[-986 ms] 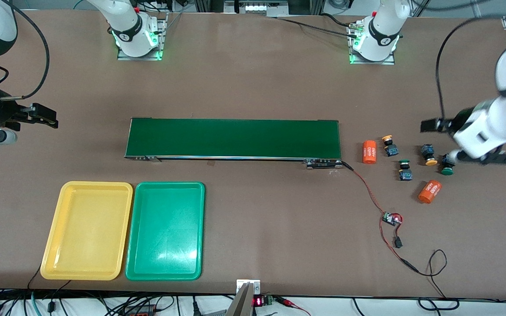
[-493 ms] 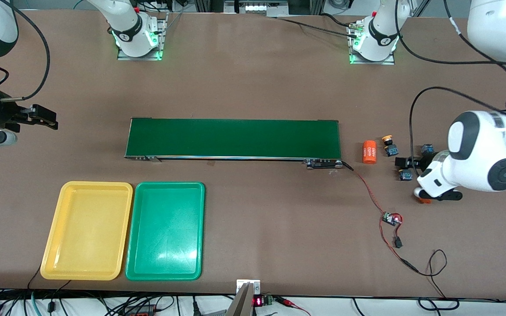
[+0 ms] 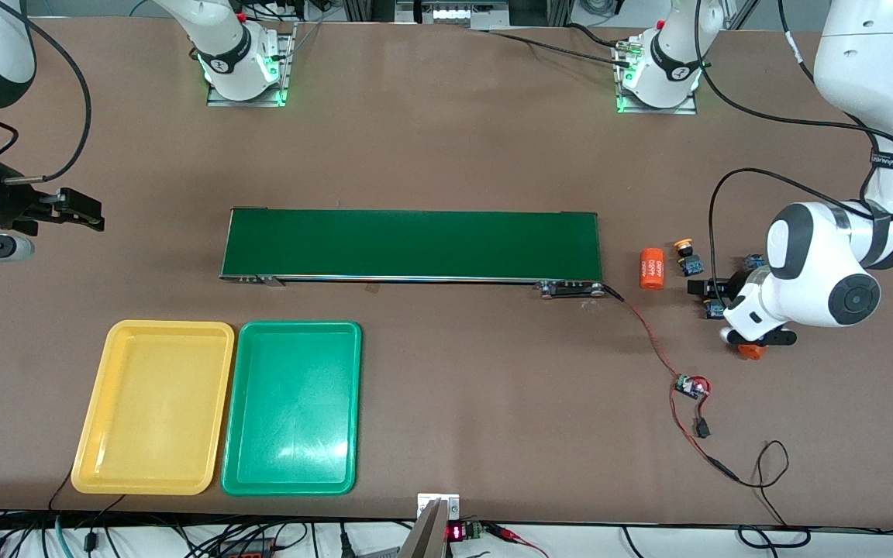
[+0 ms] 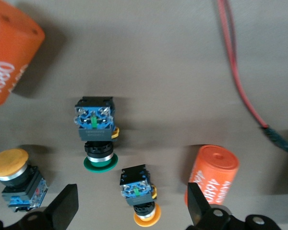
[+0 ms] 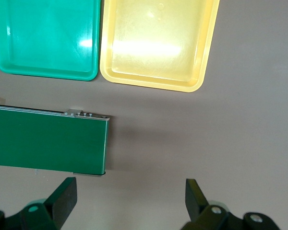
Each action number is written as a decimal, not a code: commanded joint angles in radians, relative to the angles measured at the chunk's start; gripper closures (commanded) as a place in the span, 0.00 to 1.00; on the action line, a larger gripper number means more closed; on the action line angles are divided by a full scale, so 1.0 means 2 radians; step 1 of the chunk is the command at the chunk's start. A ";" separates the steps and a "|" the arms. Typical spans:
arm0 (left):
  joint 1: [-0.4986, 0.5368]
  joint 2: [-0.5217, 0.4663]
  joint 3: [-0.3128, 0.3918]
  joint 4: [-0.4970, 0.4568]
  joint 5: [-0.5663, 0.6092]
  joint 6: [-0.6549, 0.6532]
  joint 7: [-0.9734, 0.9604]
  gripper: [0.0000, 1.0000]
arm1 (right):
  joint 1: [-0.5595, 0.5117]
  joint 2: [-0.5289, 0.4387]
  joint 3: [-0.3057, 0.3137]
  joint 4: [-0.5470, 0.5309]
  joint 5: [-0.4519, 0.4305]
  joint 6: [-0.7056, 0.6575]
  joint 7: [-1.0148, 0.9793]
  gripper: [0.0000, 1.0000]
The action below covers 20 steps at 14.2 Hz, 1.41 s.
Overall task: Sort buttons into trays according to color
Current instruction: 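Lower the left gripper and grasp the green-capped button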
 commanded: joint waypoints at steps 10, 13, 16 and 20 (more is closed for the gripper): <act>0.020 -0.009 0.000 -0.095 -0.005 0.117 0.007 0.00 | 0.002 0.011 -0.002 -0.006 -0.005 0.005 -0.008 0.00; 0.017 0.001 0.001 -0.084 0.019 0.139 0.011 0.00 | 0.001 0.013 -0.002 -0.006 -0.004 0.005 -0.008 0.00; 0.015 0.009 0.001 -0.083 0.040 0.154 0.010 0.00 | 0.000 0.014 -0.003 -0.006 -0.004 0.005 -0.008 0.00; 0.020 0.020 0.001 -0.083 0.040 0.175 0.012 0.00 | 0.000 0.014 -0.003 -0.006 -0.004 0.006 -0.007 0.00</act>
